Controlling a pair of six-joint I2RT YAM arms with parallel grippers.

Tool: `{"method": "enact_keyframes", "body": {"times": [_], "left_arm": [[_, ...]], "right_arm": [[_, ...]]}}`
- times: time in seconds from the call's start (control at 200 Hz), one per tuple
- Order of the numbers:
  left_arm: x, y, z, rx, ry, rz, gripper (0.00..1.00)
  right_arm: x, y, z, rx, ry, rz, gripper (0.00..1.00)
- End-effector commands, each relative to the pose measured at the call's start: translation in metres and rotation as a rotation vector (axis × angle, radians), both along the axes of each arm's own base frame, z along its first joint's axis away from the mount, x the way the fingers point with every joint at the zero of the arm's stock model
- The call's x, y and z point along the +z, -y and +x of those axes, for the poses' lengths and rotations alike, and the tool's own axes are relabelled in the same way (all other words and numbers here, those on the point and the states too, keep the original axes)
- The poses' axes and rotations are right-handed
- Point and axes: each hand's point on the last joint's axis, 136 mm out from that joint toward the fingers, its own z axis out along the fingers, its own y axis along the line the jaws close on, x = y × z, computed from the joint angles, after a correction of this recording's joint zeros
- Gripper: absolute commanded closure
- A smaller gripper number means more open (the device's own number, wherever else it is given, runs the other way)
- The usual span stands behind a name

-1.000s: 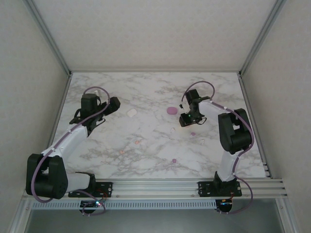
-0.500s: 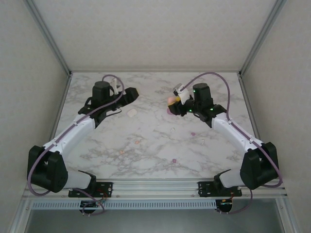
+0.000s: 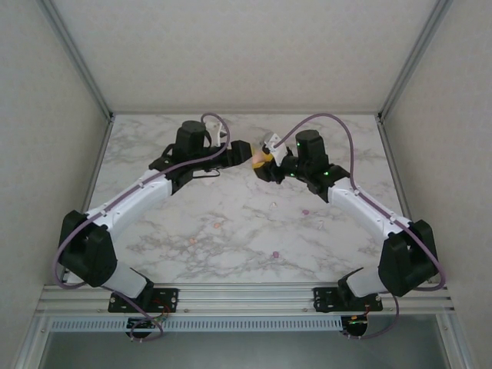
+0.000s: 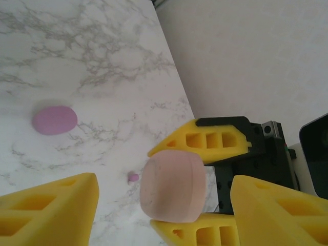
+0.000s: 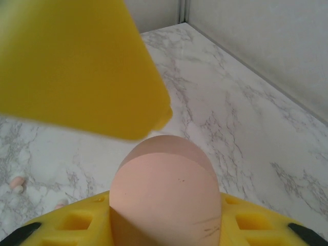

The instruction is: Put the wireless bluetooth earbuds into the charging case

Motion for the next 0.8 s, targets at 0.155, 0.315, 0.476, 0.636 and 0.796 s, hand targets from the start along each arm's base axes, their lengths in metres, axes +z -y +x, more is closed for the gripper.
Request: {"method": "enact_keyframes", "body": {"times": [0.155,0.315,0.476,0.636,0.796], "left_arm": [[0.005,0.021,-0.014,-0.111,0.005,0.034,0.39],[-0.003,0.021,-0.01,-0.094,-0.016,0.064,0.5],[-0.004,0.019,-0.006,-0.073,-0.017,0.075,0.69],[0.0,0.009,0.002,0.01,-0.02,0.075,0.87],[0.023,0.001,0.009,0.06,-0.055,-0.113,0.94]], "right_arm": [[0.02,-0.012,0.002,0.027,0.056,0.032,0.72],[0.022,-0.012,0.001,0.021,0.068,0.046,0.71],[0.026,-0.011,0.001,0.013,0.078,0.055,0.69],[0.03,-0.004,0.001,-0.021,0.122,0.061,0.6],[0.027,0.013,0.005,-0.074,0.201,0.102,0.44]]}}
